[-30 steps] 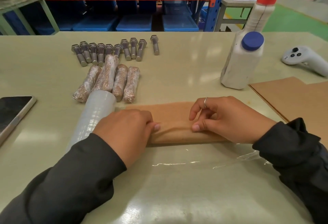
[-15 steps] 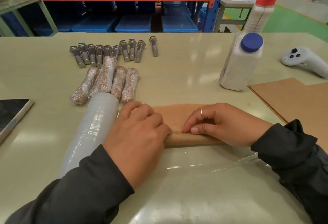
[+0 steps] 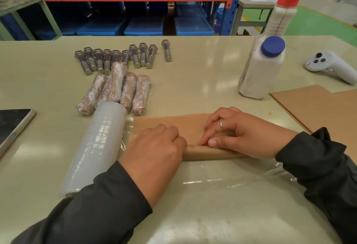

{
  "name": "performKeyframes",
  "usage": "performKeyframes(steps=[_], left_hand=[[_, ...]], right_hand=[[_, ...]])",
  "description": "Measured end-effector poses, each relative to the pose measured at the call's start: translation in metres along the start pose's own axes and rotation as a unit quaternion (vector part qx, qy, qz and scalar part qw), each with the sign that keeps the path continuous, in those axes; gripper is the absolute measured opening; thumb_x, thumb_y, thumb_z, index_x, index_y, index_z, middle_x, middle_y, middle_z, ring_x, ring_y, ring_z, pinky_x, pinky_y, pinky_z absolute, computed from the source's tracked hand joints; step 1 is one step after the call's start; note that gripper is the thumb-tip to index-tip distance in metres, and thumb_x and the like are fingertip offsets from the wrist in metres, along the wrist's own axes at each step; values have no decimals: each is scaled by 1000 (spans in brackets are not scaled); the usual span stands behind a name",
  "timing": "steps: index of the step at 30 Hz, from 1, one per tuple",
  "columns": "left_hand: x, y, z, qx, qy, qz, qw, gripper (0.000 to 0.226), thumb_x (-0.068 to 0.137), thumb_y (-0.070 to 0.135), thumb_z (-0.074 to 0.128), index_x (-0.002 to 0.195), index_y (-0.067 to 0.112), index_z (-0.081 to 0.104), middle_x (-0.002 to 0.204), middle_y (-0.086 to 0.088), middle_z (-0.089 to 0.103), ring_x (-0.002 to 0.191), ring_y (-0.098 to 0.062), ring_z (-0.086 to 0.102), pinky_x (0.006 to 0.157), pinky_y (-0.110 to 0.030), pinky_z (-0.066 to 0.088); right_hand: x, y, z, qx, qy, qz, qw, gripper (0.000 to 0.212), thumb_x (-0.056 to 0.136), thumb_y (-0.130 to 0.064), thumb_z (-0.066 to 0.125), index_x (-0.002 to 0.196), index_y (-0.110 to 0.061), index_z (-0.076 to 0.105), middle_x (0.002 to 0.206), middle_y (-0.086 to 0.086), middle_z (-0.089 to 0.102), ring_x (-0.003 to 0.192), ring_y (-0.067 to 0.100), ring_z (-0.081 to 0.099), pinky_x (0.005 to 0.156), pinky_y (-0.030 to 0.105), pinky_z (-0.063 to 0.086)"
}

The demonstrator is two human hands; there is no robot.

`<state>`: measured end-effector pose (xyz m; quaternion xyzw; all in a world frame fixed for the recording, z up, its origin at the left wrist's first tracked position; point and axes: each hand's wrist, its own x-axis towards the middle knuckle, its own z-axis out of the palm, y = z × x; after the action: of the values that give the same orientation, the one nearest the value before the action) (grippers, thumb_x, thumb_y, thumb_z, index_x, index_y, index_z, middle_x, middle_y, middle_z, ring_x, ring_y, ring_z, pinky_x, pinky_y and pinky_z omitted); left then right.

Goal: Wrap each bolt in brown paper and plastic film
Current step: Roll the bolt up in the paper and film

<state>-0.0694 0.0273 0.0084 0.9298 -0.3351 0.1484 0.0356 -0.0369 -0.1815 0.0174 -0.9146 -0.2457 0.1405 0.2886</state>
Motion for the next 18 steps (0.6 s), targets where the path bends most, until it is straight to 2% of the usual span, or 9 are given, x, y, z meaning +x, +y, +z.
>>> performKeyframes(steps=[2, 4, 6, 8, 12, 15, 18], left_hand=[[0, -2, 0, -13, 7, 6, 1000, 11, 55, 19, 64, 63, 13, 69, 60, -2, 61, 51, -21, 59, 45, -24, 49], [0, -2, 0, -8, 16, 8, 1000, 10, 55, 20, 66, 63, 14, 69, 60, -1, 61, 52, -20, 58, 46, -23, 48], [-2, -1, 2, 2, 29, 10, 1000, 11, 55, 12, 76, 64, 14, 69, 61, -1, 61, 52, -20, 57, 47, -23, 47], [-3, 0, 3, 2, 26, 4, 1000, 24, 49, 8, 87, 65, 14, 69, 61, -1, 60, 53, -20, 57, 48, -23, 47], [-4, 1, 3, 5, 22, 7, 1000, 29, 45, 8, 89, 65, 14, 69, 62, -1, 60, 53, -20, 57, 48, -24, 47], [-3, 0, 3, 0, 25, 12, 1000, 31, 42, 8, 90, 65, 14, 69, 62, -1, 60, 53, -20, 57, 48, -24, 47], [-2, 1, 3, 2, 30, 11, 999, 31, 42, 8, 90, 65, 14, 69, 61, -1, 60, 53, -20, 57, 49, -24, 48]], right_hand=[[2, 5, -2, -21, 66, 7, 998, 20, 86, -31, 62, 100, -45, 62, 112, -19, 49, 109, -2, 40, 89, 0, 24], [6, 11, -3, -55, 139, 35, 988, 29, 89, -29, 59, 117, -35, 59, 121, -12, 49, 116, 5, 41, 92, 5, 24], [9, 16, -2, -119, 146, 75, 979, 42, 91, -32, 55, 132, -28, 49, 132, -5, 46, 123, 11, 38, 97, 12, 23], [12, 18, 1, -164, 119, 103, 974, 50, 92, -36, 53, 139, -26, 40, 136, -3, 42, 125, 16, 35, 98, 17, 22], [15, 15, 2, -159, 127, 103, 974, 46, 91, -34, 55, 136, -25, 46, 126, -3, 49, 117, 17, 41, 101, 24, 29], [15, 13, 1, -149, 152, 101, 972, 37, 90, -30, 58, 127, -29, 55, 104, -9, 52, 107, 14, 45, 99, 33, 34], [17, 13, 1, -141, 176, 80, 971, 25, 89, -25, 60, 114, -26, 65, 94, -8, 53, 101, 15, 47, 95, 31, 35]])
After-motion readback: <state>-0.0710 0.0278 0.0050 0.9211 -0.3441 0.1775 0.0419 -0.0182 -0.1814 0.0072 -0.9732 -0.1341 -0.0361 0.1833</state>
